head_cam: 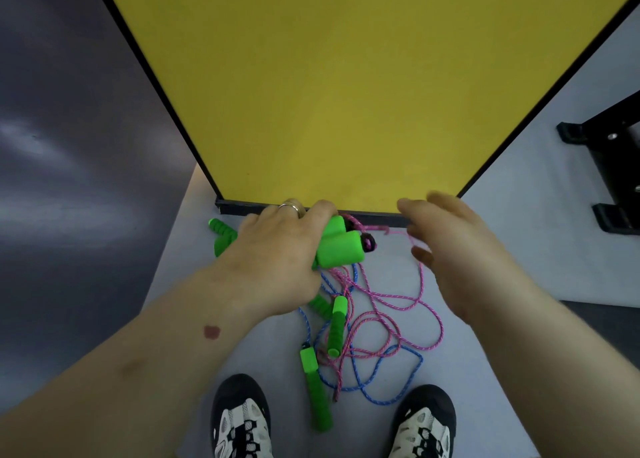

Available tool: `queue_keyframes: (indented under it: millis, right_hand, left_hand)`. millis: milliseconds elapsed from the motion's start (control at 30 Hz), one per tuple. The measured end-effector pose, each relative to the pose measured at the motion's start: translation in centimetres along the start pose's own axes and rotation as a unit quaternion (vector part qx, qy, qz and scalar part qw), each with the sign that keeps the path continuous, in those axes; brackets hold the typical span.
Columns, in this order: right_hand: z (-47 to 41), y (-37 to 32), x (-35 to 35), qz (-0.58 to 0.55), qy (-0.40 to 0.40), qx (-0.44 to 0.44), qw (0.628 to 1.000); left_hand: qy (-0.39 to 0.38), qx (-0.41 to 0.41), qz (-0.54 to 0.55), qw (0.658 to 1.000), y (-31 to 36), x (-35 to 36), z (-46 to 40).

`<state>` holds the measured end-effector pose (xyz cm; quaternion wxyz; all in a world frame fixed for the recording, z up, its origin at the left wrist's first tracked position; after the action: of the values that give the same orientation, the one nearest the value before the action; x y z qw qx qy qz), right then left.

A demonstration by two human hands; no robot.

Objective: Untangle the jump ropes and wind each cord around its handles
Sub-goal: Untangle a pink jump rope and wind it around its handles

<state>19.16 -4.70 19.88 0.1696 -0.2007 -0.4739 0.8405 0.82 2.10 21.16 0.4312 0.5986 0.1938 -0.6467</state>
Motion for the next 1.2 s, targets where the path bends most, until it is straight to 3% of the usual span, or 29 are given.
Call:
queue_keyframes:
  millis: [100, 167, 333, 500, 600, 667, 767, 900, 1200]
  right_hand:
    - [2.3, -2.5, 3.3, 0.103, -0.109, -0.178, 0.973]
    - [3.3, -2.5, 4.9, 0.136, -0.166, -0.226, 0.950]
    - [1.5, -1.8, 3.9, 0.116, -0.144, -0.170, 0.968]
    - [1.4, -2.2, 2.6, 0.188, -0.080, -0.185, 0.961]
    - [2.9, -2.3, 4.2, 0.075, -0.164, -0.168, 0.969]
    - [4.0, -2.5, 5.2, 0.130, -0.191, -0.204, 0.951]
    - [4.1, -2.5, 5.2, 0.193, -0.159, -0.256, 0.934]
    - [3.4, -3.0, 4.4, 0.158, -0.129, -0.272, 0.941]
    - [3.7, -2.6, 4.8, 0.117, -0.145, -0.244, 0.952]
  left_hand:
    - [0.063, 0.039, -0.060, 0.995, 1.6, -0.8, 0.1]
    - [0.110, 0.057, -0.089, 0.988, 2.4, -1.6, 0.3]
    - [0.158, 0.044, -0.118, 0.979, 2.0, -2.4, 0.2]
    - [0.184, 0.034, -0.111, 0.976, 1.5, -3.2, 0.4]
    - [0.186, 0.052, -0.121, 0.974, 2.3, -3.1, 0.5]
    - [0.191, 0.059, -0.115, 0.973, 2.9, -3.0, 0.5]
    - [0.192, 0.062, -0.097, 0.975, 3.4, -2.8, 0.6]
    - [0.197, 0.049, -0.083, 0.976, 2.8, -3.4, 0.5]
    - [0.177, 0.030, -0.088, 0.980, 2.4, -3.9, 0.6]
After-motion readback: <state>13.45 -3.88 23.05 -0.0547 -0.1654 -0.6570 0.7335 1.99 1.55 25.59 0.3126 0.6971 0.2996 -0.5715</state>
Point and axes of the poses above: each hand's wrist, its own z-axis away from the middle knuckle, its own x-axis out of the palm, y = z × x, the point moved 8 cm from there along -z, towards the middle knuckle
